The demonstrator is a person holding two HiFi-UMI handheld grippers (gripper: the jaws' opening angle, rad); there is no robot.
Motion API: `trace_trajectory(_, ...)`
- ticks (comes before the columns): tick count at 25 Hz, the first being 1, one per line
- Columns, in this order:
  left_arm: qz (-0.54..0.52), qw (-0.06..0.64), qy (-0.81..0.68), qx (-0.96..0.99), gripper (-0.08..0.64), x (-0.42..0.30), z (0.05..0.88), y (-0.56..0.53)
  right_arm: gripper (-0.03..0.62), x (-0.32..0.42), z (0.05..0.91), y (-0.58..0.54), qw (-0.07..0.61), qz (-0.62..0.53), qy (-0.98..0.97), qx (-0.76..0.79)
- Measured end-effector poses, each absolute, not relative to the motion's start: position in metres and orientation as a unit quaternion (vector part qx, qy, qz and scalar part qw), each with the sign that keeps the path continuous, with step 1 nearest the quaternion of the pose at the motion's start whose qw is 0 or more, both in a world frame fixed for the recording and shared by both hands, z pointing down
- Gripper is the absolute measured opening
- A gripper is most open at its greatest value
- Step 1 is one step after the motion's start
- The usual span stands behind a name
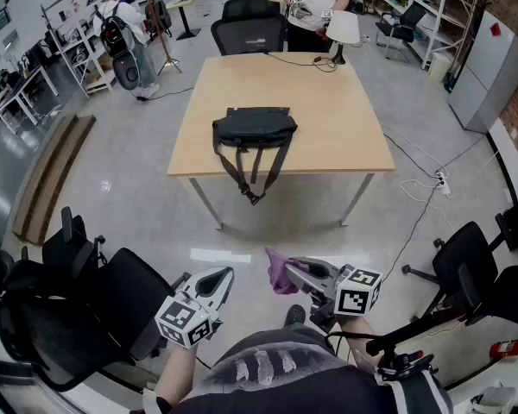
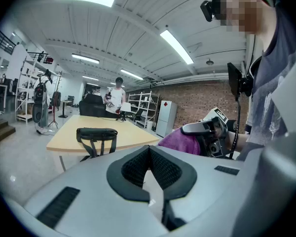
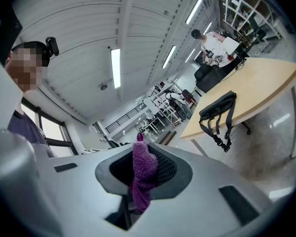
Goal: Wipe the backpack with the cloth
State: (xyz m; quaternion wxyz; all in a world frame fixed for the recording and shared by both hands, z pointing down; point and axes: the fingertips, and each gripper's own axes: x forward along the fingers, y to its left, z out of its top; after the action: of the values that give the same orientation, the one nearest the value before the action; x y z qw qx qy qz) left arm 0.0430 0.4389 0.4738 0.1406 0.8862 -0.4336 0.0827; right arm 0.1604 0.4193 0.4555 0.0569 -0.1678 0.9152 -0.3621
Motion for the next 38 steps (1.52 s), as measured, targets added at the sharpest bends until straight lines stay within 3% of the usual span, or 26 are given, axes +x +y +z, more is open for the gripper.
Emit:
trace_trajectory(10,0.091,0.129,-0.417,0.895,0.008,0.128,0.462,0.34,0.051,0.24,0.461,0.326,0.057,-0.367,0.912,-0.172)
trace_trajectory(14,0.104,0.129,-0.409,0.898,0.008,0.136,0.464,0.314,0.051,0.249,0.464,0.302,0.068,-0.377,0.908,-0.17)
trace_trajectory(19,0.101,0.121,-0.39,0.907,0.008,0.146,0.464,0.279,0.051,0.248,0.475,0.279,0.033,-0.357,0.914,-0.189)
trace_trajectory(26,0.091,0.147,-0.373,0.912,0.008,0.113,0.482,0.211,0.052,0.219,0.486,0.216,0.006,-0.37,0.903,-0.217)
trace_trajectory(38,0.056,0.13,-0.352,0.925,0.008,-0.013,0.467,0.055,0.052,0.092,0.465,0.074,-0.064,-0.311,0.912,-0.258)
